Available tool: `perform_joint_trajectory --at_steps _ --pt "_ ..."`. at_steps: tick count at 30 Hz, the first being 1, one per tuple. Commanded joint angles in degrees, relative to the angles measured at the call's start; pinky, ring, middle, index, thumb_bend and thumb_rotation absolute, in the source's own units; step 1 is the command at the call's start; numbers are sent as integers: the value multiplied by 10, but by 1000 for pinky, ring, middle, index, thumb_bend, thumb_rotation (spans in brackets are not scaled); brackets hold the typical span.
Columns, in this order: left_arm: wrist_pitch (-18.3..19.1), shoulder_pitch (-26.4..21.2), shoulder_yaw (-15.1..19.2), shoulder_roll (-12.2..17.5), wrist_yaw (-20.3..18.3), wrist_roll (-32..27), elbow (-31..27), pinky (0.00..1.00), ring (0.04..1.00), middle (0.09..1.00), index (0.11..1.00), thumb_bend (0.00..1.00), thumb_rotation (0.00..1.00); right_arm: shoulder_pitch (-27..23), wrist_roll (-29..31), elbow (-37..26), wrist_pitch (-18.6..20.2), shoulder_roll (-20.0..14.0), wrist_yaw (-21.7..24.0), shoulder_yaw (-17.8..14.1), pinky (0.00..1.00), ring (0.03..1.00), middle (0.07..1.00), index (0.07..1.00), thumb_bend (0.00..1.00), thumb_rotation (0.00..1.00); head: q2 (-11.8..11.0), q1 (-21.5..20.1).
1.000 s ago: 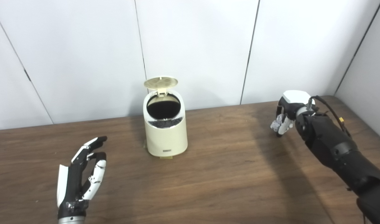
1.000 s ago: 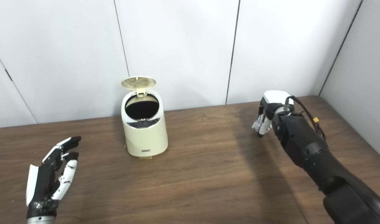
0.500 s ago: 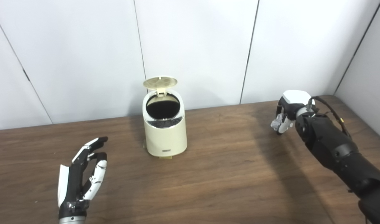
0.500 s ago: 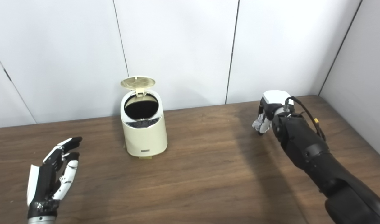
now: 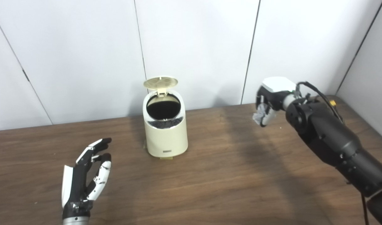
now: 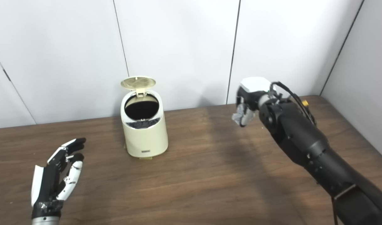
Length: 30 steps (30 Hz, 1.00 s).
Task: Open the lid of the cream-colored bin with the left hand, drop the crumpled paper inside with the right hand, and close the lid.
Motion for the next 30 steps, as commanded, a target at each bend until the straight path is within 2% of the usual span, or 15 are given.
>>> perform_joint_trajectory --at_steps 1,5,6,8,10,14,16,17,18,19,22,24,27,30 --pt "-23 -24 -3 -1 10 11 -3 687 797 810 792 327 659 -43 -22 -41 -2 -13 14 -11 276 337 402 494 529 0 0 1" --pt "-30 -28 -6 0 17 27 6 689 794 810 794 328 694 -60 -50 -90 25 12 74 -22 227 305 392 502 525 0 -3 3" --pt "-32 -29 -6 0 19 31 8 687 791 809 793 330 698 -65 -55 -99 27 17 93 -24 223 300 440 492 530 0 -4 3" --pt "-32 -30 -7 -1 22 39 12 686 789 807 792 333 712 -73 -67 -113 27 27 124 -29 208 285 464 486 532 0 -5 4" --pt "-32 -32 -8 -2 26 46 15 689 789 806 791 335 734 -81 -80 -127 26 35 146 -28 237 312 409 499 527 0 -7 6" --pt "-30 -34 -13 -6 28 50 18 682 786 800 786 321 737 -85 -76 -148 17 53 154 -37 250 322 402 495 527 0 -9 13" --pt "-29 -35 -15 -8 29 52 22 681 786 800 785 305 737 -87 -72 -159 16 65 158 -41 222 291 390 495 523 0 -9 15" --pt "-27 -35 -17 -9 29 52 24 685 788 801 785 308 749 -88 -71 -164 15 70 159 -43 210 276 430 489 527 0 -10 16" --pt "-26 -35 -18 -10 29 51 26 690 790 803 786 312 765 -91 -71 -169 13 74 164 -42 204 270 450 485 529 0 -11 17" --pt "-23 -34 -20 -11 25 45 27 694 792 807 788 306 789 -95 -67 -175 14 81 172 -43 236 316 423 486 528 0 -12 18" --pt "-17 -33 -25 -14 19 39 31 700 804 822 800 348 921 -106 -59 -186 17 98 196 -47 224 300 391 495 522 0 -13 23" --pt "-18 -33 -28 -16 21 44 34 705 806 825 803 371 976 -113 -60 -191 13 106 205 -45 241 324 393 496 523 0 -13 26" --pt "-16 -32 -31 -20 21 38 37 716 819 838 817 410 998 -117 -60 -198 3 118 204 -43 220 298 389 499 521 0 -13 32" --pt "-14 -31 -32 -22 21 37 37 736 832 850 834 420 1000 -125 -74 -201 9 136 215 -36 193 266 384 501 520 0 -12 37"
